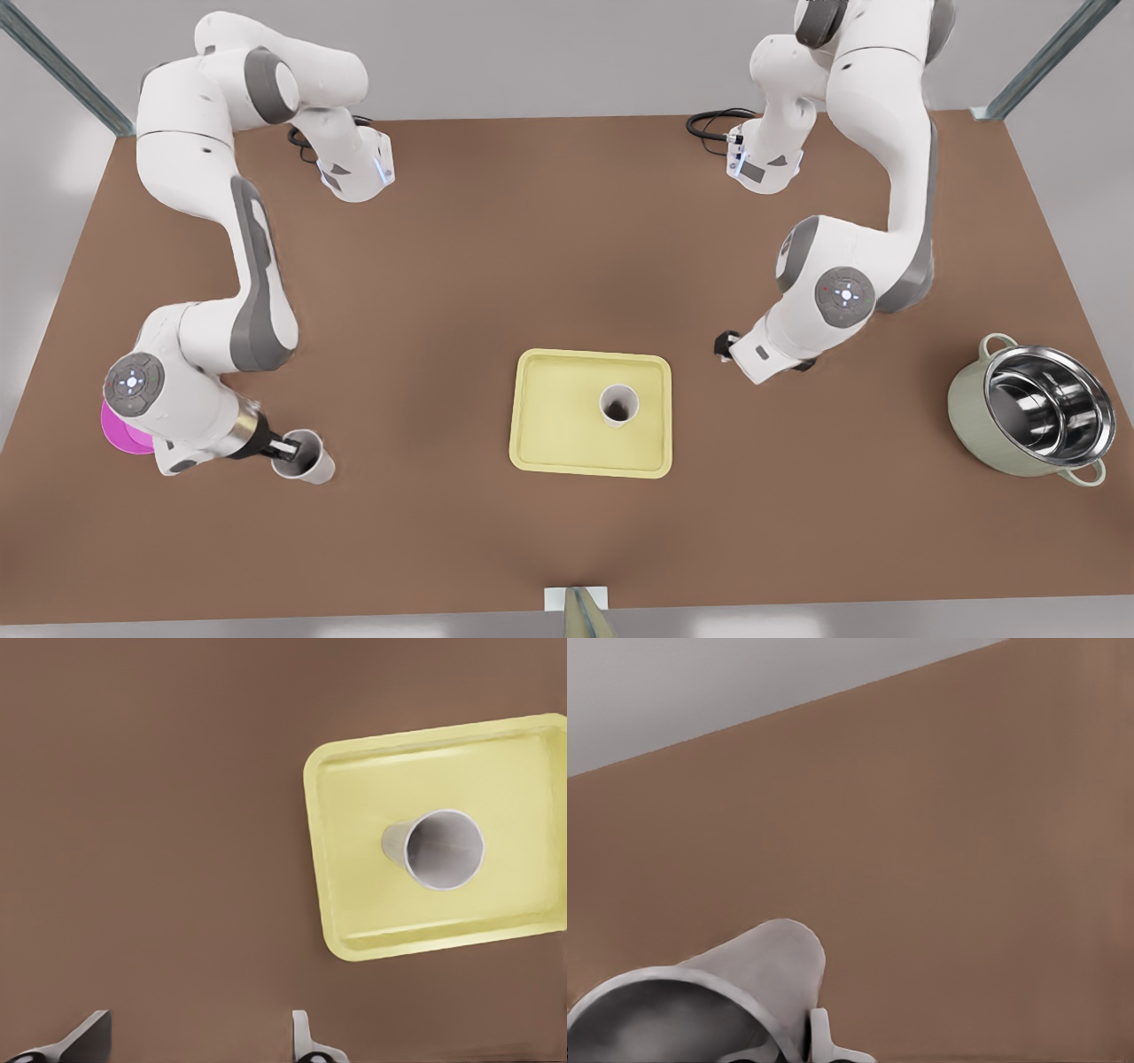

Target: Use the left arm to pick up the white IKEA cup from the tray and place it on the middle-left position; use the right arm to pick up the white IKEA cup from the tray and place it on the middle-right position

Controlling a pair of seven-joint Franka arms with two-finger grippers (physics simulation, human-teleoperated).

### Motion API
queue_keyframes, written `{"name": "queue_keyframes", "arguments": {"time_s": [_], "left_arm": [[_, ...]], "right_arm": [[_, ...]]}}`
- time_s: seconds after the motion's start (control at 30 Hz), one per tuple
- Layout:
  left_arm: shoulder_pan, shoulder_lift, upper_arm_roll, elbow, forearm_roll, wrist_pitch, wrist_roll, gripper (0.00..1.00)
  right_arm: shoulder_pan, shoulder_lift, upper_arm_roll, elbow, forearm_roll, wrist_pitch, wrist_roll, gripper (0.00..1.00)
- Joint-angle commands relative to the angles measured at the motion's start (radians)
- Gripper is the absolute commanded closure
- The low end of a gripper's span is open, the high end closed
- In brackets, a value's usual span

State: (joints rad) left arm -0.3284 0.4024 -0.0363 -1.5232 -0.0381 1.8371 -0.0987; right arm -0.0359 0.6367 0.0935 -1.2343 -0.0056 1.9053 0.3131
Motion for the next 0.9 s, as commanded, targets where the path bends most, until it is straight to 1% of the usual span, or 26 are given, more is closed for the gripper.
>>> {"name": "queue_keyframes", "arguments": {"time_s": [0.0,0.07,0.13,0.2,0.3,0.33,0.37,0.4,0.47,0.5,0.63,0.67,0.7,0.8,0.87], "left_arm": [[-0.047,0.038,0.0,0.012,0.001,0.097,-0.295,0.0],[-0.058,0.062,0.0,0.017,-0.002,0.159,-0.319,0.0],[-0.058,0.085,0.0,0.017,0.001,0.171,-0.319,0.0],[-0.066,0.124,0.0,0.017,-0.005,0.229,-0.317,0.0],[-0.124,0.164,0.0,0.017,0.001,0.284,-0.398,0.0],[-0.127,0.17,0.001,0.017,0.003,0.286,-0.404,0.0],[-0.136,0.182,0.001,0.018,0.003,0.291,-0.418,0.0],[-0.136,0.219,0.001,0.069,0.003,0.301,-0.432,0.0],[-0.136,0.271,0.003,0.121,0.023,0.306,-0.432,0.0],[-0.136,0.289,0.003,0.126,0.024,0.341,-0.432,0.0],[-0.136,0.312,0.004,0.127,0.023,0.387,-0.432,0.0],[-0.144,0.323,0.004,0.127,0.024,0.395,-0.432,0.0],[-0.146,0.325,0.004,0.127,0.023,0.395,-0.434,0.0],[-0.146,0.329,0.004,0.127,0.023,0.407,-0.435,0.0],[-0.147,0.335,0.004,0.127,0.023,0.419,-0.441,0.0]], "right_arm": [[-0.03,0.032,-0.003,0.002,-0.045,-0.092,-0.585,1.0],[-0.027,0.107,-0.008,0.001,-0.105,0.021,-0.583,1.0],[-0.029,0.149,-0.008,0.001,-0.102,0.024,-0.577,1.0],[-0.029,0.17,-0.008,0.001,-0.1,0.024,-0.575,1.0],[-0.027,0.189,-0.008,0.001,-0.105,0.024,-0.577,1.0],[-0.027,0.189,-0.008,0.001,-0.103,0.023,-0.577,0.98],[-0.027,0.189,-0.008,0.001,-0.1,0.023,-0.575,0.77],[-0.027,0.189,-0.008,0.001,-0.097,0.023,-0.575,0.7],[-0.029,0.189,-0.008,0.001,-0.097,0.023,-0.575,0.65],[-0.029,0.189,-0.008,0.001,-0.097,0.023,-0.575,0.64],[-0.029,0.187,-0.008,0.001,-0.097,0.021,-0.578,0.62],[-0.03,0.187,-0.009,0.001,-0.097,0.021,-0.583,0.37],[-0.03,0.186,-0.011,0.001,-0.097,0.021,-0.585,0.0],[-0.032,0.172,-0.011,0.001,-0.097,0.003,-0.585,0.0],[-0.032,0.141,-0.009,0.004,-0.096,-0.069,-0.585,0.0]]}}
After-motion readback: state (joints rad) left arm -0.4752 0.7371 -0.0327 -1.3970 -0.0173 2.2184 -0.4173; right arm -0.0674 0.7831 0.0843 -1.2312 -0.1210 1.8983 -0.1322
